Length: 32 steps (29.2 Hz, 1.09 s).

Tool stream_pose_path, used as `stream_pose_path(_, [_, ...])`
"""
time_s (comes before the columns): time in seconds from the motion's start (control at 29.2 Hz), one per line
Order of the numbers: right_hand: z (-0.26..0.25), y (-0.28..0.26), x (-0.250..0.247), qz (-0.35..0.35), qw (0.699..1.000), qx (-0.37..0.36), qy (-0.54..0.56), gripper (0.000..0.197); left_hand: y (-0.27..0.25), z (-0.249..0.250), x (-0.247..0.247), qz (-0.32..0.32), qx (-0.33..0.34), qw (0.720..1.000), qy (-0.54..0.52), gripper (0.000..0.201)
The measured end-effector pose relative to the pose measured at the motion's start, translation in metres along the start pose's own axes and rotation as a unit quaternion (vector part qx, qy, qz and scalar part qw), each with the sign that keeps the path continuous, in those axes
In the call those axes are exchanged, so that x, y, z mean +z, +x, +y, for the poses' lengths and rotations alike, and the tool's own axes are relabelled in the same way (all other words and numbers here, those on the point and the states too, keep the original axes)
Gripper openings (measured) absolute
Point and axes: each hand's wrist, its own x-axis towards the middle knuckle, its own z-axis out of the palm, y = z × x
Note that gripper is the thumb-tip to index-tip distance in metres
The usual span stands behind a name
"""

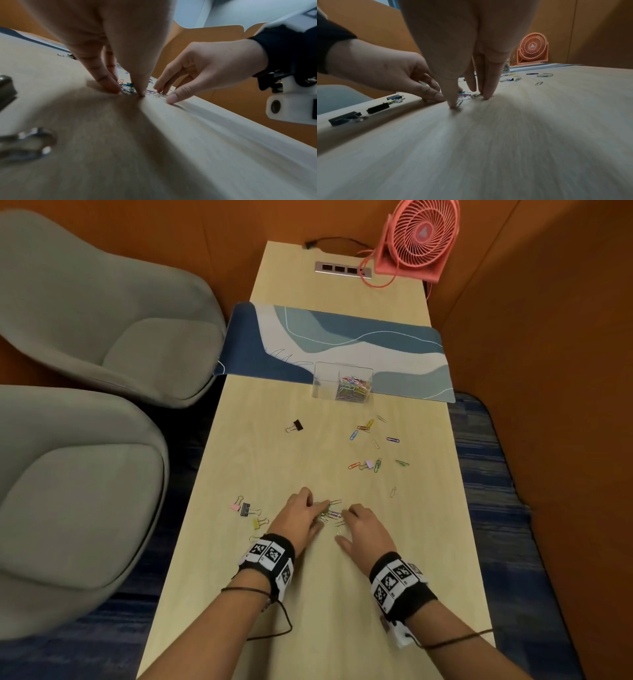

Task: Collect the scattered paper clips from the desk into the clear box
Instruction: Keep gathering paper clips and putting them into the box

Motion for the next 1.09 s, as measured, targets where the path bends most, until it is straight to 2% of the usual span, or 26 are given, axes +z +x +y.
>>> stream_pose_path(0.1, [-0.006, 0.004, 0.000, 0.011, 1.000, 0.011, 0.003, 0.046, 0.003, 0.004, -0.001, 0.031, -0.020, 0.999, -0.025, 0.032])
stream_pose_path(0.24, [-0.019, 0.013, 0.000, 0.014, 1.000, -0.005, -0.023, 0.059, 0.007, 0.003, -0.005, 0.038, -0.032, 0.998, -0.044, 0.020])
stream_pose_path(0.27, [-0.022, 0.017, 0.000, 0.015, 0.999, -0.005, -0.030, 0.058, 0.007, 0.002, -0.006, 0.041, -0.032, 0.997, -0.048, 0.018])
stream_pose_path(0.34, [-0.025, 0.025, -0.001, 0.015, 0.998, -0.005, -0.055, 0.045, 0.006, 0.000, -0.008, 0.050, -0.036, 0.996, -0.060, 0.015])
stream_pose_path(0.41, [-0.030, 0.029, -0.006, 0.007, 0.997, -0.002, -0.078, 0.032, 0.006, -0.003, -0.007, 0.060, -0.041, 0.995, -0.075, 0.018])
stream_pose_path(0.55, [-0.034, 0.037, -0.012, -0.027, 0.991, -0.023, -0.127, 0.032, 0.005, -0.007, -0.006, 0.075, -0.038, 0.992, -0.097, 0.019])
stream_pose_path(0.65, [-0.036, 0.043, -0.018, -0.052, 0.983, -0.044, -0.167, 0.030, 0.005, -0.005, -0.006, 0.063, -0.039, 0.995, -0.070, 0.032])
stream_pose_path(0.82, [-0.041, 0.055, -0.031, -0.091, 0.972, -0.053, -0.211, 0.023, 0.012, 0.005, -0.006, 0.036, -0.049, 0.998, -0.017, 0.031])
stream_pose_path(0.99, [-0.035, 0.065, -0.041, -0.100, 0.975, -0.045, -0.196, 0.021, 0.014, 0.014, -0.005, 0.017, -0.044, 0.999, 0.007, 0.033])
stream_pose_path(1.09, [-0.019, 0.072, -0.045, -0.068, 0.994, 0.019, -0.085, 0.015, 0.023, 0.012, -0.005, 0.024, -0.043, 0.999, -0.013, 0.023])
